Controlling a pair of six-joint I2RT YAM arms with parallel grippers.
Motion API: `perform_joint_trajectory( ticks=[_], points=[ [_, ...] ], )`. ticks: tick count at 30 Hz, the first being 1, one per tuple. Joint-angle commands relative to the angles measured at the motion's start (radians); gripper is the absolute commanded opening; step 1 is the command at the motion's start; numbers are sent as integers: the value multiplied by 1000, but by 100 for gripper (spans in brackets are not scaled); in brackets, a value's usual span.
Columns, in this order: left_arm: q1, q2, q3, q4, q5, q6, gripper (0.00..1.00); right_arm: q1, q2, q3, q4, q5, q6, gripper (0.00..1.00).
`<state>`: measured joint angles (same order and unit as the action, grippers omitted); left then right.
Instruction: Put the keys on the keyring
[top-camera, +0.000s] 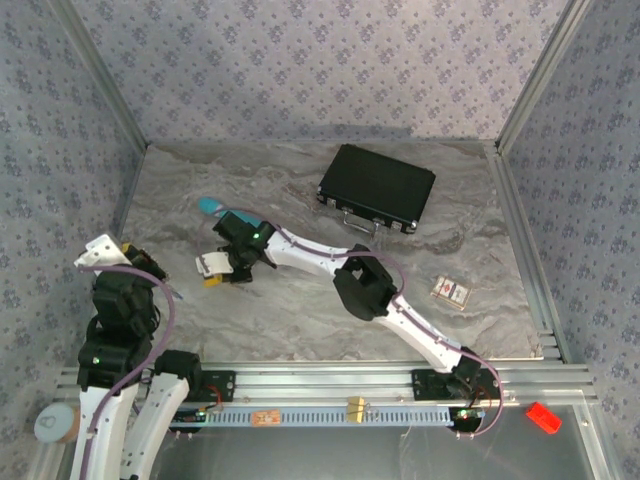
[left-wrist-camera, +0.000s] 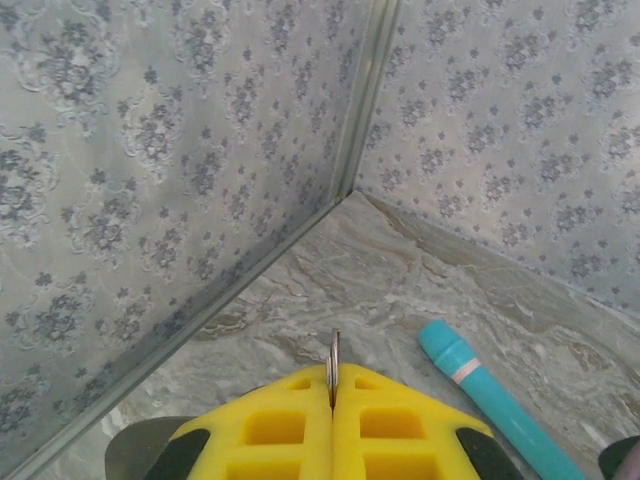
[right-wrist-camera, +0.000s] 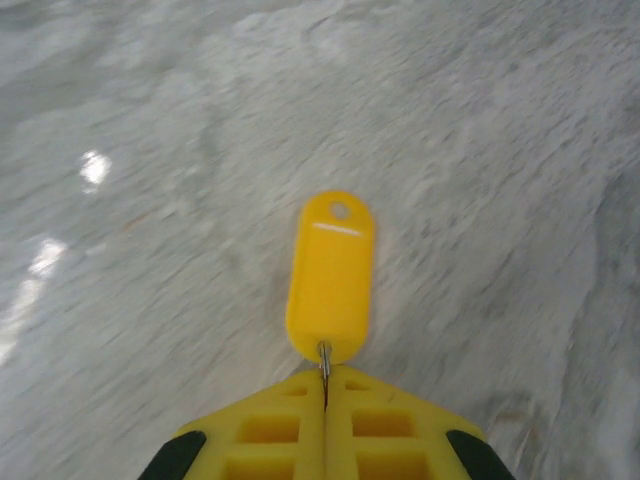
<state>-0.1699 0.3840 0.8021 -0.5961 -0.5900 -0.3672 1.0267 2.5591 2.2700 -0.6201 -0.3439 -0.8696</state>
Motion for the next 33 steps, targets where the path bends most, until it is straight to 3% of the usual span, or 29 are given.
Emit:
perform_joint_trajectory(
  ticks=[1, 10, 15, 24, 28, 33],
  points=[
    [7, -9, -23, 64, 112, 43, 0, -14, -222, -176, -7, -14, 13, 0],
    [4, 122, -100, 210, 634, 203, 0, -3, -761, -942, 263, 107, 274, 0],
    [-56, 179, -146, 320, 823, 290, 0, 15, -1031, -1273, 386, 209, 446, 0],
    [-381, 355, -170, 401, 857, 563, 0, 9, -1432, -1629, 475, 326, 570, 0],
    [-509, 477, -160, 437, 866, 677, 0, -11, -1571, -1728, 559, 279, 570, 0],
    [-557, 553, -180, 550, 955, 689, 0, -52, -1668, -1785, 609, 167, 552, 0]
  ],
)
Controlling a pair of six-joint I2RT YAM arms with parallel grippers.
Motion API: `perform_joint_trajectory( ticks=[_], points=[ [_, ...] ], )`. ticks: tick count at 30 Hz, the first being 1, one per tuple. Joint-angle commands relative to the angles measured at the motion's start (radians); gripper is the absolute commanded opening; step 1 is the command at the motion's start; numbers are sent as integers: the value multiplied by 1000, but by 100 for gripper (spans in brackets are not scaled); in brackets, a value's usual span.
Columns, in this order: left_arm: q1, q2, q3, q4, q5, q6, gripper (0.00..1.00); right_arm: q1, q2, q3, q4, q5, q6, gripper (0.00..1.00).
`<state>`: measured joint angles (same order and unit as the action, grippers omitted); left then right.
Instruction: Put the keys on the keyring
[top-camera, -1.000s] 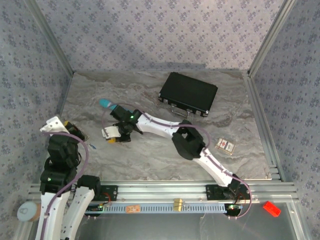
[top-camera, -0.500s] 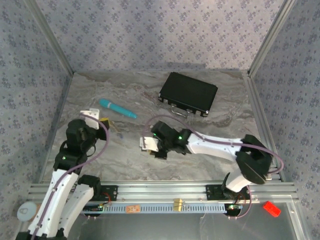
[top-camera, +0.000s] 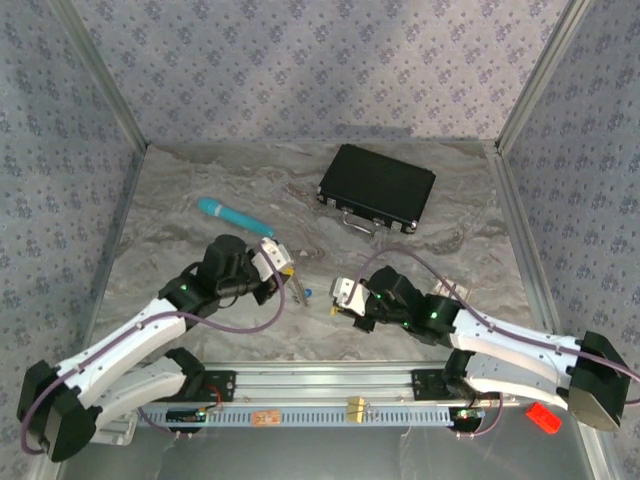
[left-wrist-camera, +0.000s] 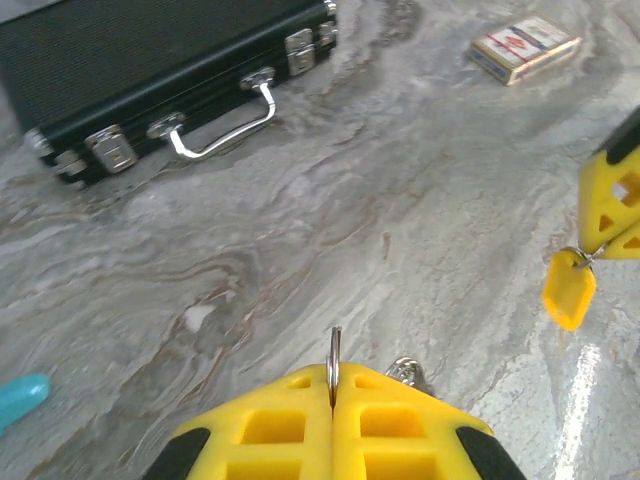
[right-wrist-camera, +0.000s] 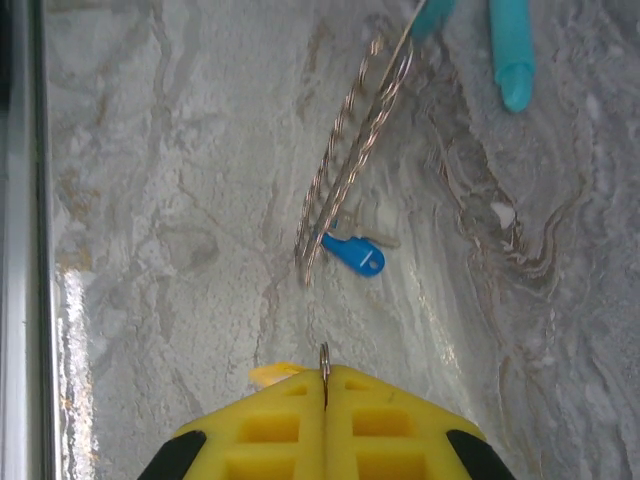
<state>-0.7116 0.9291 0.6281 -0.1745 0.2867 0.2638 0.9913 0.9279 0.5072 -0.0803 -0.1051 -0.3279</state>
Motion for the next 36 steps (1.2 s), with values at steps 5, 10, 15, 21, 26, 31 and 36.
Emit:
perform_joint_trajectory(
  ticks=[5, 10, 15, 21, 26, 31, 36],
  points=[
    [-56, 32, -53, 209, 175, 101, 0, -44, -78, -37, 65, -141, 7, 0],
    [-87, 71, -54, 208, 149, 118, 0, -58, -90, -54, 100, -190, 29, 0],
    [-110, 106, -50, 230, 150, 124, 0, -70, -72, -47, 135, -226, 45, 0],
    [-118, 119, -45, 218, 152, 149, 0, -89, -39, -30, 137, -218, 69, 0],
    [-122, 108, -48, 213, 87, 140, 0, -89, 42, 23, -52, -51, 211, 0],
    [-123, 104, -68, 236, 32, 129, 0, -86, 96, 61, -203, 57, 542, 0],
    [-123, 103, -71, 245, 20, 126, 0, -88, 175, 134, -334, 94, 770, 0]
  ],
)
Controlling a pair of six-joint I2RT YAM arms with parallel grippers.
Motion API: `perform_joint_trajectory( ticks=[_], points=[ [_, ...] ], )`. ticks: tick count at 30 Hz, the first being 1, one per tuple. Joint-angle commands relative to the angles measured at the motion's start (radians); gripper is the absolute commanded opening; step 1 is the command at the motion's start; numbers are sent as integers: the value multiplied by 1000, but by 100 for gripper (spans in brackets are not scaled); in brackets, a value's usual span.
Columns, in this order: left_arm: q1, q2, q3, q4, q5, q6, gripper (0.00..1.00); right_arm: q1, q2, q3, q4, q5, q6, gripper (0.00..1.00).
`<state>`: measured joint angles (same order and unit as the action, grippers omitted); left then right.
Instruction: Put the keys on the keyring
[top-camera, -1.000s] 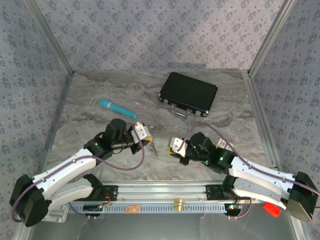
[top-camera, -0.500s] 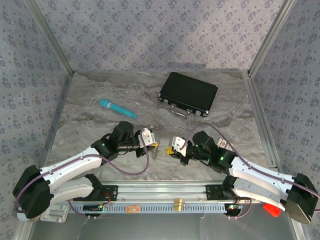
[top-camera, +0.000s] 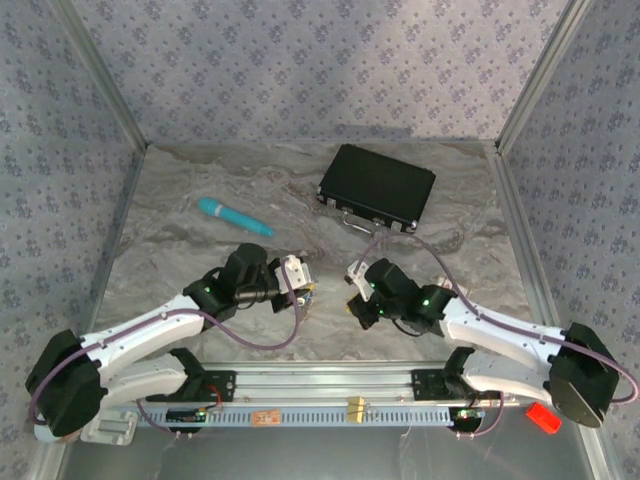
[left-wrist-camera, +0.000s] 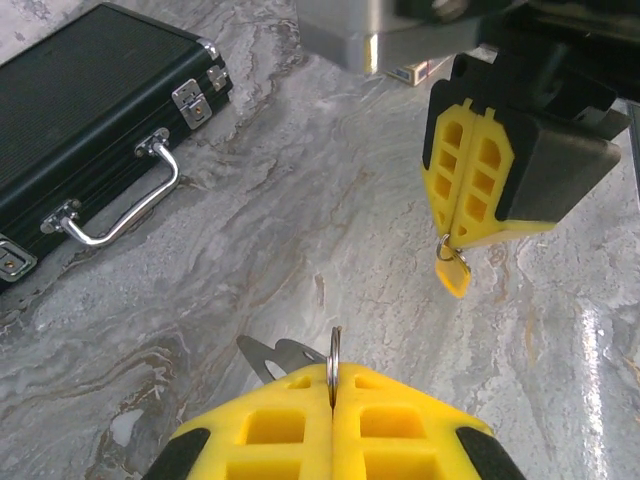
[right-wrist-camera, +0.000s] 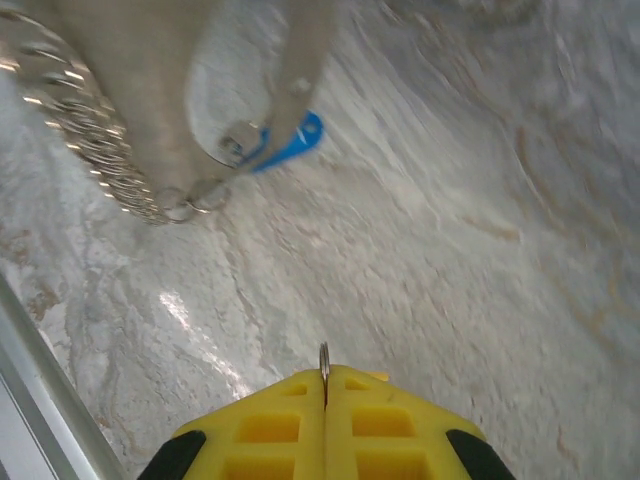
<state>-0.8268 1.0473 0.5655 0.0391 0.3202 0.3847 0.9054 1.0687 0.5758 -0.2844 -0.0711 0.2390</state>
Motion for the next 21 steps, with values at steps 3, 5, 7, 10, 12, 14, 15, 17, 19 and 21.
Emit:
perform_joint_trajectory(
  ticks=[3, 5, 7, 10, 12, 14, 15, 17, 19, 21],
  points=[
    [-9, -19, -9, 28, -15, 4, 0, -8, 110, 119, -180, 67, 224, 0],
    [-8, -23, -7, 26, -15, -2, 0, -15, 160, 151, -192, 63, 227, 0],
    [-8, -29, -8, 33, -13, -19, 0, -29, 212, 183, -194, 54, 228, 0],
    [-10, -32, -16, 49, -13, -57, 0, -65, 279, 229, -188, 24, 212, 0],
    [-12, -36, -25, 52, -24, -71, 0, -94, 320, 258, -189, -3, 198, 0],
    [-12, -44, -34, 58, -37, -76, 0, -122, 371, 289, -191, -29, 181, 0],
    [-13, -46, -39, 63, -40, -79, 0, -132, 397, 304, -193, -37, 172, 0],
    [-14, -49, -45, 72, -46, -83, 0, -144, 440, 333, -191, -39, 156, 0],
    [-13, -45, -50, 80, -53, -87, 0, -156, 484, 360, -180, -44, 143, 0],
    [-12, -38, -50, 81, -56, -89, 0, -164, 525, 390, -177, -48, 133, 0]
  ],
)
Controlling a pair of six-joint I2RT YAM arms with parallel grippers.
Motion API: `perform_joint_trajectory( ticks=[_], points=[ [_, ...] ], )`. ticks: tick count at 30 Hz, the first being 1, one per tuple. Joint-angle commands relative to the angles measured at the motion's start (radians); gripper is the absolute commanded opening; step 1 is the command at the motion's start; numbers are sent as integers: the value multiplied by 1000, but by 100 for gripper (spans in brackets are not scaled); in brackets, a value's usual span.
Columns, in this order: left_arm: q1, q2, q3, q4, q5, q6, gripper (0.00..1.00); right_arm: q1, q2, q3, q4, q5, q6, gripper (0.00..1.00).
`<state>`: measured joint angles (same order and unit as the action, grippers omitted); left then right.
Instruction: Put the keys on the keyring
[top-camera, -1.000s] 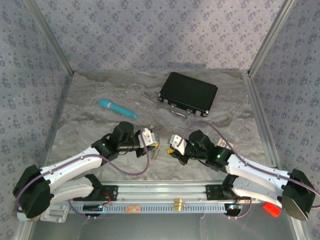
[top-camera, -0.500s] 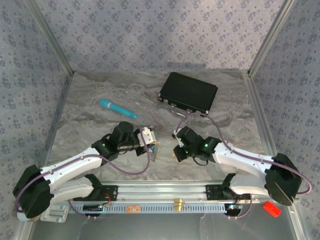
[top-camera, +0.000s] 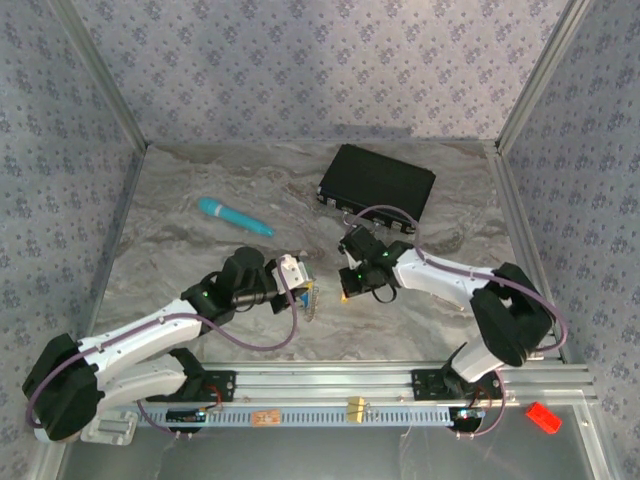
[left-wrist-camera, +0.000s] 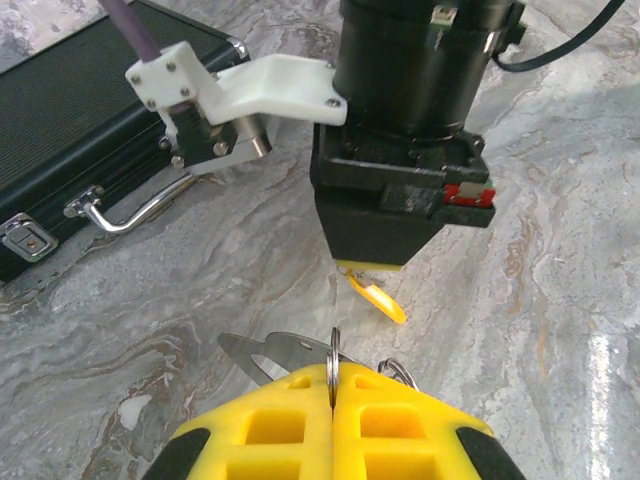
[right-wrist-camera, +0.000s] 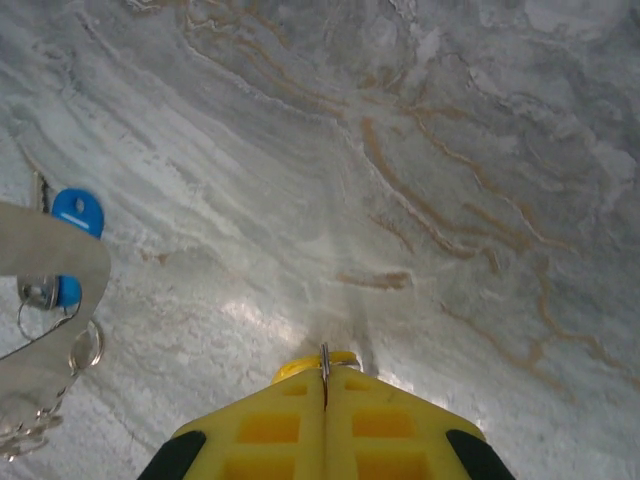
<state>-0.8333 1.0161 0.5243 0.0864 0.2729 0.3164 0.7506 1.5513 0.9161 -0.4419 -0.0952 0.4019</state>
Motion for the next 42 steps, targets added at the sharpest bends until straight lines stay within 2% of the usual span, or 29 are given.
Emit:
perform_joint_trajectory(
  ticks=[1, 6, 27, 42],
  points=[
    [-6, -5, -9, 34, -11, -22, 0, -13, 64, 64, -18, -26, -34, 0],
    [-6, 0, -12, 39, -16, -22, 0, -22, 132, 105, -14, -32, -43, 0],
    [-6, 10, -14, 53, -37, -30, 0, -35, 191, 151, -5, -37, -41, 20],
    [-7, 9, -11, 49, -40, -27, 0, -36, 219, 162, -21, -29, -49, 18]
  ],
)
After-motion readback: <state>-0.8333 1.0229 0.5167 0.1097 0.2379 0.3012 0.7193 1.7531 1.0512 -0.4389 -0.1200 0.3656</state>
